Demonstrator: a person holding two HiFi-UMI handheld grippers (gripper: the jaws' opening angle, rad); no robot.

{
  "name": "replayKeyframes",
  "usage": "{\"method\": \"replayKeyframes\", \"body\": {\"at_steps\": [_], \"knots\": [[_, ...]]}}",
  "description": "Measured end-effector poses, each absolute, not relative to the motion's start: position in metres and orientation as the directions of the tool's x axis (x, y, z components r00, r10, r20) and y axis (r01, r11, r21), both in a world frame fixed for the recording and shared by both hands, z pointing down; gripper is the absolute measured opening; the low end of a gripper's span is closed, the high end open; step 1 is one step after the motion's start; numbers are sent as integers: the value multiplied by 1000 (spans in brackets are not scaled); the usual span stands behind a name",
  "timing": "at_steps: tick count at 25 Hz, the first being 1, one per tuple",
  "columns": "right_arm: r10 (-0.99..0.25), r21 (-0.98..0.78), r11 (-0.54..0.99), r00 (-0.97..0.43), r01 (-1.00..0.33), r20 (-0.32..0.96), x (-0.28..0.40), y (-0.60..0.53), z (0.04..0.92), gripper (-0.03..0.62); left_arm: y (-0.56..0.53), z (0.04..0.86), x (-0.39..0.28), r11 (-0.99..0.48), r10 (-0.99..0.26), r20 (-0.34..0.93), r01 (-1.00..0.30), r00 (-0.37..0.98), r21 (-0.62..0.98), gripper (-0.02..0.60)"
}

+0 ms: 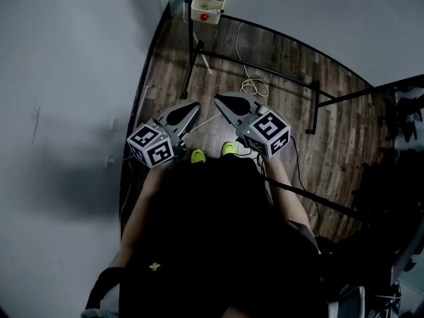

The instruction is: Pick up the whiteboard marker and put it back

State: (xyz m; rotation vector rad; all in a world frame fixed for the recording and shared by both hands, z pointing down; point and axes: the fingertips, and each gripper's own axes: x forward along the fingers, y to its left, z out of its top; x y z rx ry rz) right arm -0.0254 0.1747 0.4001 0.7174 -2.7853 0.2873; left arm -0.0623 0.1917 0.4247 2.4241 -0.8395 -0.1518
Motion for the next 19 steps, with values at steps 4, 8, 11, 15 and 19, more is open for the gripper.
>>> {"method": "replayKeyframes", "body": {"at_steps": [4, 8, 11, 15, 19], "knots": [[-434, -121, 869, -857, -479, 279, -28, 174, 398, 3, 194, 423, -60, -651, -597, 77, -539, 798, 534, 20], [-422, -124, 875, -863, -468, 277, -31, 179, 398, 3, 199, 424, -63, -646, -604, 83, -548, 792, 531, 20], [-416, -123, 879, -868, -460, 272, -31, 182, 396, 3, 202, 423, -64, -642, -610, 84, -555, 788, 529, 20], [-417, -122, 880, -869, -460, 267, -32, 187, 395, 3, 205, 421, -64, -645, -610, 85, -556, 788, 525, 20], [-415, -124, 880, -869, -458, 268, -32, 197, 397, 3, 215, 423, -64, -645, -610, 87, -557, 788, 524, 20]]}}
